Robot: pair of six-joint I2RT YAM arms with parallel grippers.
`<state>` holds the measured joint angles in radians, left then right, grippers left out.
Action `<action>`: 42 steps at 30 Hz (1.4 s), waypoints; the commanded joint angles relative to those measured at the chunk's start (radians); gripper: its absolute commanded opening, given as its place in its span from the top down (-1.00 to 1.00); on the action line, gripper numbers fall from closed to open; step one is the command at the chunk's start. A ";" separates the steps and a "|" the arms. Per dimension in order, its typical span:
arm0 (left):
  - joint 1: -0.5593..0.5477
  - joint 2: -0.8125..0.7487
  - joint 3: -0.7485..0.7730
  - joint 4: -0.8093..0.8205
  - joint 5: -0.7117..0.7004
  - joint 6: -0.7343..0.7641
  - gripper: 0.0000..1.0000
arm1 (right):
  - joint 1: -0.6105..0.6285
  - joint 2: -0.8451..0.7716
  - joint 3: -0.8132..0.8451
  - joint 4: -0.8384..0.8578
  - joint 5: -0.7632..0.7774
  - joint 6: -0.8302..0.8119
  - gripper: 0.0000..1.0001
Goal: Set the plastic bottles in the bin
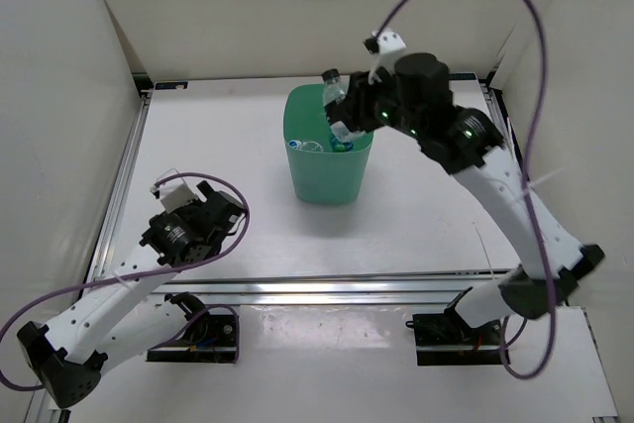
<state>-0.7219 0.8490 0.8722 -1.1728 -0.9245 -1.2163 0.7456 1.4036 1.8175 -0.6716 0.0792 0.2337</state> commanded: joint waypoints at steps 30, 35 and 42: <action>0.038 0.278 0.116 -0.220 -0.468 -0.195 -1.00 | -0.357 -0.110 -0.251 -0.338 0.177 0.194 -1.00; 0.171 0.312 -0.089 -0.220 -0.718 -0.487 -1.00 | -0.357 -0.143 -0.288 -0.372 0.257 0.214 -1.00; 0.312 0.423 -0.203 -0.096 -0.671 -0.714 -1.00 | -0.357 -0.239 -0.369 -0.372 0.398 0.214 -1.00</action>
<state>-0.4244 1.2705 0.6819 -1.3293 -1.4406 -1.8339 0.3927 1.2091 1.4681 -1.0405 0.3725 0.4393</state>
